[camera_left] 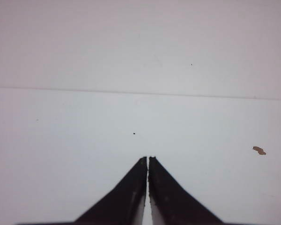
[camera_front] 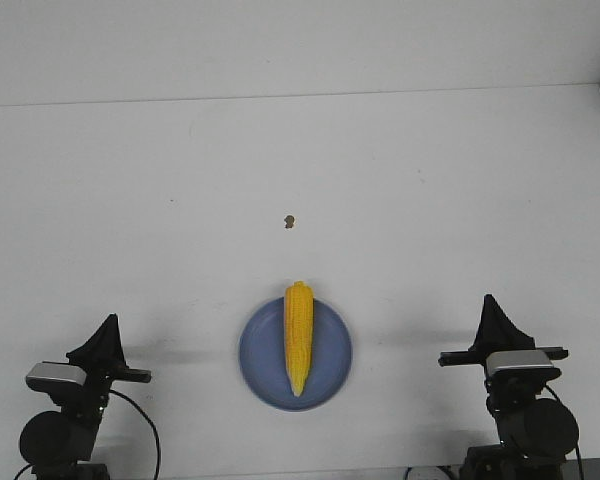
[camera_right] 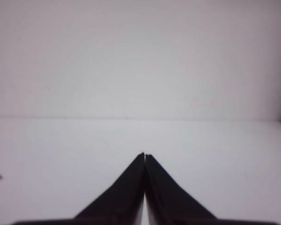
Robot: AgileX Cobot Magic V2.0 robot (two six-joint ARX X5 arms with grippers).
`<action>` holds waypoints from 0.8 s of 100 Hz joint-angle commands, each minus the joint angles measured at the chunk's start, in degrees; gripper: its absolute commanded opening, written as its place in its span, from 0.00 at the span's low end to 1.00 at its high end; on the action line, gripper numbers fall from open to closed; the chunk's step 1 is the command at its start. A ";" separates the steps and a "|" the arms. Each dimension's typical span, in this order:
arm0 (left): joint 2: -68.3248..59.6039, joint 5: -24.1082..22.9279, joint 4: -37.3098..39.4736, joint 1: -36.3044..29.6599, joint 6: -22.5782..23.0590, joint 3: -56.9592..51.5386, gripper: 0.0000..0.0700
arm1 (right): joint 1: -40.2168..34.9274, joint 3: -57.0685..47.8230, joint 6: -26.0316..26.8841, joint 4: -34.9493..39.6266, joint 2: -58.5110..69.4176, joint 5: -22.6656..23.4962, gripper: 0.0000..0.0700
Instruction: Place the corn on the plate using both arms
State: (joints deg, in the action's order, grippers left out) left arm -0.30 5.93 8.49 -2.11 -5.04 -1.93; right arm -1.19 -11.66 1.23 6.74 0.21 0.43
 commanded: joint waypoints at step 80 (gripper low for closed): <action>0.11 0.07 0.61 0.07 0.24 1.09 0.02 | 4.55 10.95 1.73 -14.03 -0.13 -2.08 0.00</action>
State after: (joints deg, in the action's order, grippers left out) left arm -0.30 5.93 8.51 -2.11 -5.04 -1.93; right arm 3.18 -0.84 2.39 -6.70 0.19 -1.56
